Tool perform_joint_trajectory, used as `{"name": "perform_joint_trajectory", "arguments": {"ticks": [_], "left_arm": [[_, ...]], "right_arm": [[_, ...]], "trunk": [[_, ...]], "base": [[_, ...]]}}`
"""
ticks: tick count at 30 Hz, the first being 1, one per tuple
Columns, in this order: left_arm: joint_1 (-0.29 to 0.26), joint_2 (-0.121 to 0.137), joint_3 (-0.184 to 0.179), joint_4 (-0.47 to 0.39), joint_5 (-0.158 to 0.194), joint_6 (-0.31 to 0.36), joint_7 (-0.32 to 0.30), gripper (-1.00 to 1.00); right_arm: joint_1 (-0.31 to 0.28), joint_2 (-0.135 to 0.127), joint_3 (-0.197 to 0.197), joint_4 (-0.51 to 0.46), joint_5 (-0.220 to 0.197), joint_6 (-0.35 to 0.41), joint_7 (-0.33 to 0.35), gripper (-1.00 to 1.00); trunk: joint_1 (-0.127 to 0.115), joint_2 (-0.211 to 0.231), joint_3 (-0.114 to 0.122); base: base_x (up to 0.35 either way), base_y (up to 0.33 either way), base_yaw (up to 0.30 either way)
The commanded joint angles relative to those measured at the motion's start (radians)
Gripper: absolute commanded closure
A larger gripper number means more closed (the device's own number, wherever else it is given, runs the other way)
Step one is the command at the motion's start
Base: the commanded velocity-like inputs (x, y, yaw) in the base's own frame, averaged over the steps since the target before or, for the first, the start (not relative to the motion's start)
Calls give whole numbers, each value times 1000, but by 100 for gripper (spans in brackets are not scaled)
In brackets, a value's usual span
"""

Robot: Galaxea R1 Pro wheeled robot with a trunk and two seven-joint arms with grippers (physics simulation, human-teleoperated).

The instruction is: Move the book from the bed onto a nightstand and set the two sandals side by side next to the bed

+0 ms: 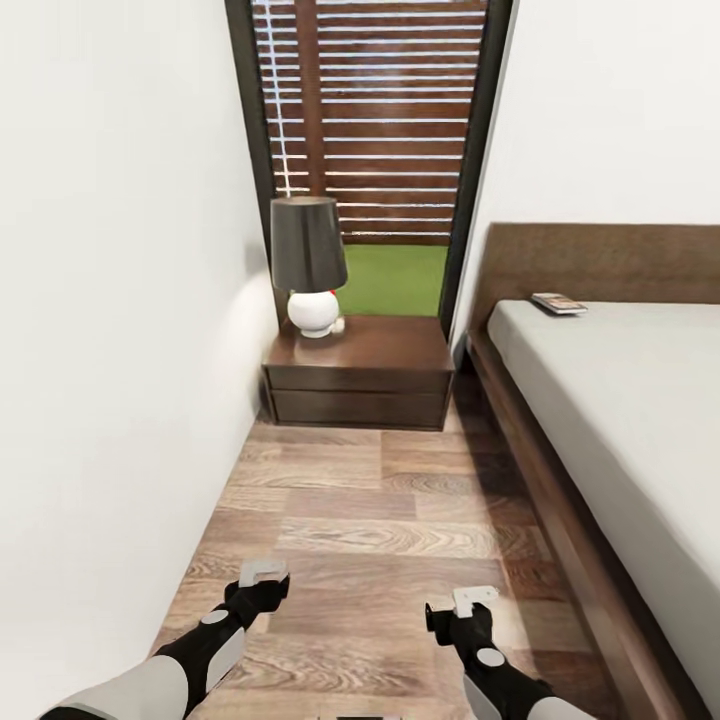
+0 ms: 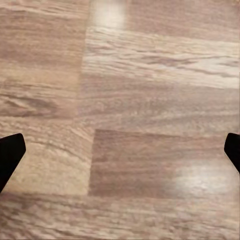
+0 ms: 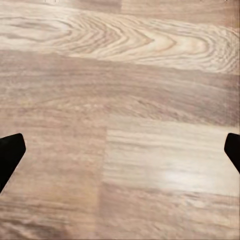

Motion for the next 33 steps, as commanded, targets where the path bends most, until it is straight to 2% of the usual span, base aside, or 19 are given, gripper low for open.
{"name": "perform_joint_trajectory", "arguments": {"ticks": [1,2,6,8,14,22,33], "left_arm": [[-1,0,-7,2,10,-4,-2,-100],[-1,-1,-8,2,10,-4,-2,-100],[-1,0,-8,2,10,-3,-2,-100],[-1,0,-8,2,9,-3,-2,-100],[-1,0,-8,2,9,-3,-2,-100],[-1,-1,-8,2,9,-3,-2,-100],[-1,-4,-8,2,8,-3,-2,-100]], "right_arm": [[-1,6,8,4,-9,-5,-8,-100],[-1,21,7,11,-10,-8,-17,-100],[-1,27,4,23,-22,5,-9,-100],[1,35,4,89,-23,16,-1,-100],[2,59,2,144,-23,18,21,-100],[3,62,-4,149,-24,-30,25,-100],[3,50,-9,143,-21,-48,26,-100]], "trunk": [[0,0,-1],[0,0,-1],[0,0,-1],[0,0,-1],[0,0,-1],[0,0,-1],[0,0,-1]], "base": [[331,0,0],[331,0,0],[331,0,0],[331,0,0],[331,0,0],[331,0,0],[289,-18,0]]}}
